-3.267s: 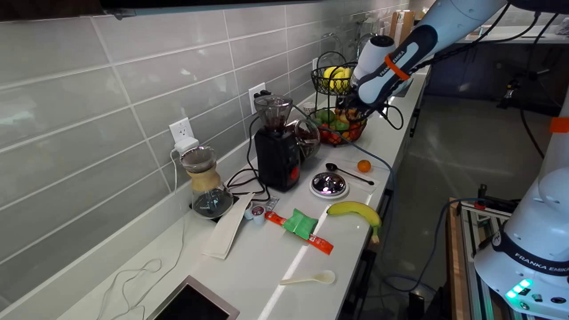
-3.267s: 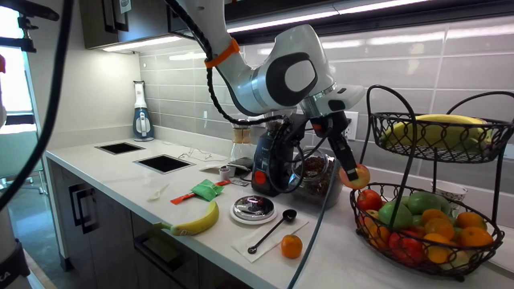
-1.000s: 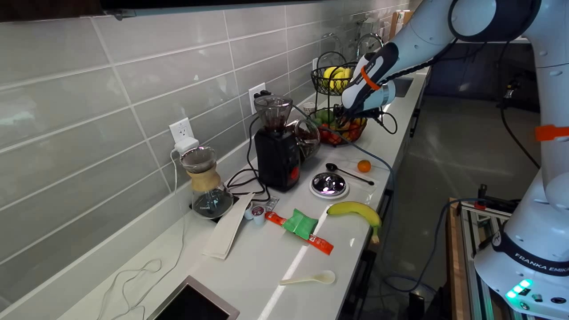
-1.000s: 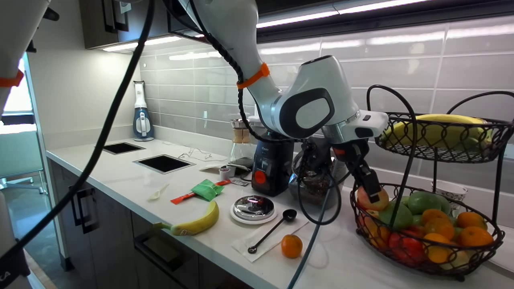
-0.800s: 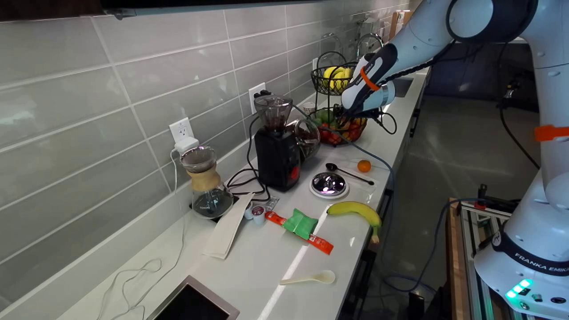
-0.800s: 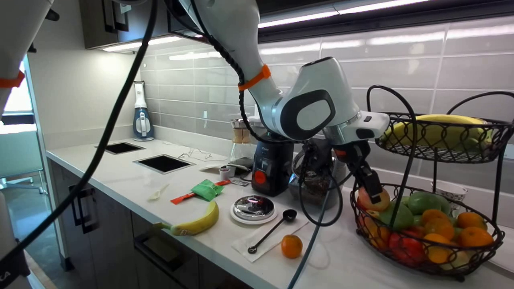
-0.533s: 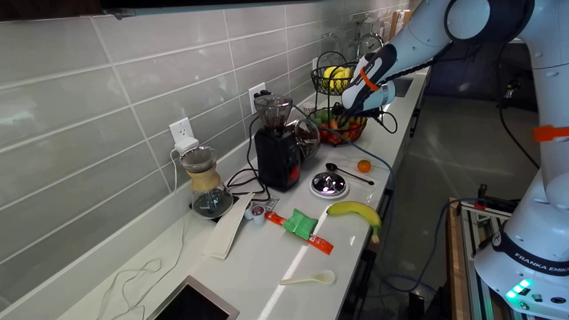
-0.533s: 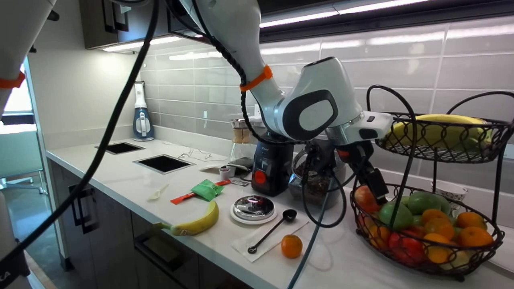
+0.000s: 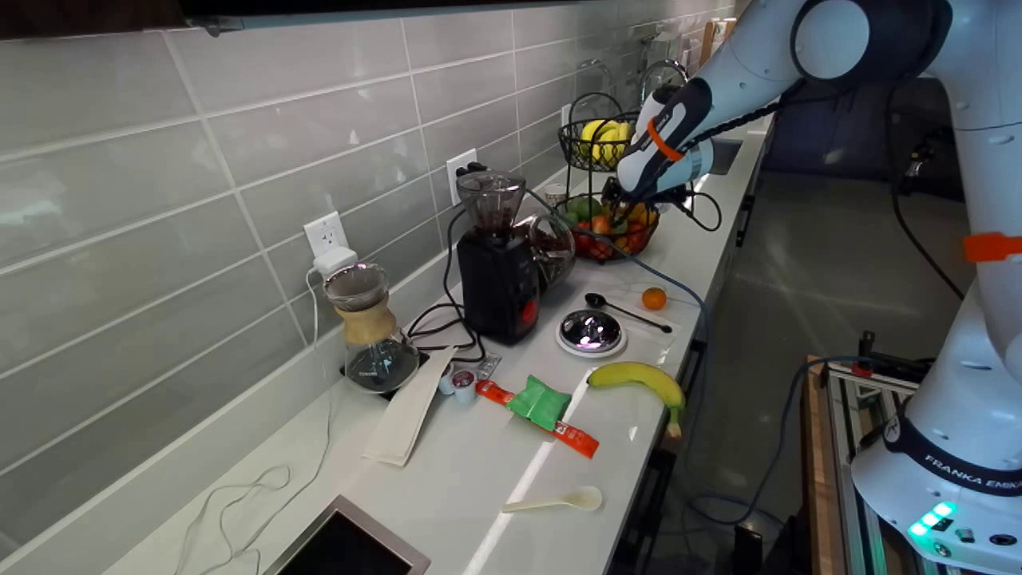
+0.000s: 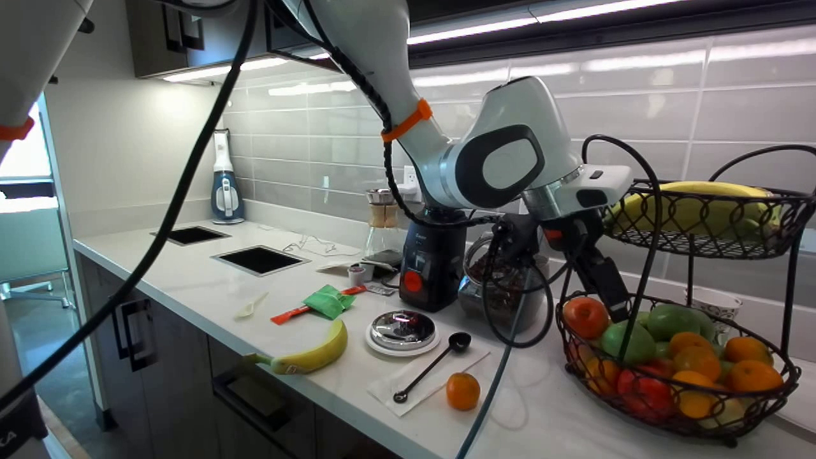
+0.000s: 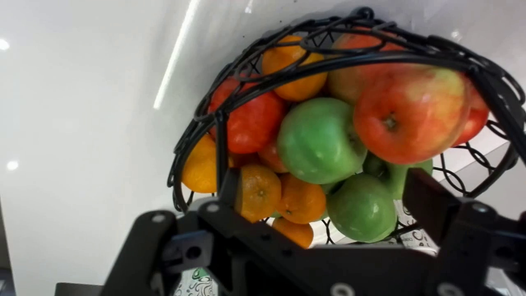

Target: Put the apple in the fruit rack at the bottom

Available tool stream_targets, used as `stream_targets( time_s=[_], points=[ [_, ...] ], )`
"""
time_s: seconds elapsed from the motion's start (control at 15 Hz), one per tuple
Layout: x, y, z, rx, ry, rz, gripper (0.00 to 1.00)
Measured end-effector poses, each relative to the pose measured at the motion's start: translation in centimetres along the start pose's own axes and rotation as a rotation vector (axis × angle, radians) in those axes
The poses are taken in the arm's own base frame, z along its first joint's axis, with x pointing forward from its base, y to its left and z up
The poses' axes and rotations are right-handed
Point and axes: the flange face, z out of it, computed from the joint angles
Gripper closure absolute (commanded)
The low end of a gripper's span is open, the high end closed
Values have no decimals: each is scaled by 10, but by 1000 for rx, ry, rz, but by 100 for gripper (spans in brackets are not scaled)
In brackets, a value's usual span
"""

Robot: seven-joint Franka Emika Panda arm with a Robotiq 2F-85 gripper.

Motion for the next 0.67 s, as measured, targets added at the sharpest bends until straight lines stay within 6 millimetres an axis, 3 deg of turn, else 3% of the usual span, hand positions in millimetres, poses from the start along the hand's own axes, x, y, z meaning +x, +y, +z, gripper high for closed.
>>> stream_targets(
  time_s=[0.67],
  points=[
    [-9, -15, -29, -216, -195, 31, 0]
  ],
)
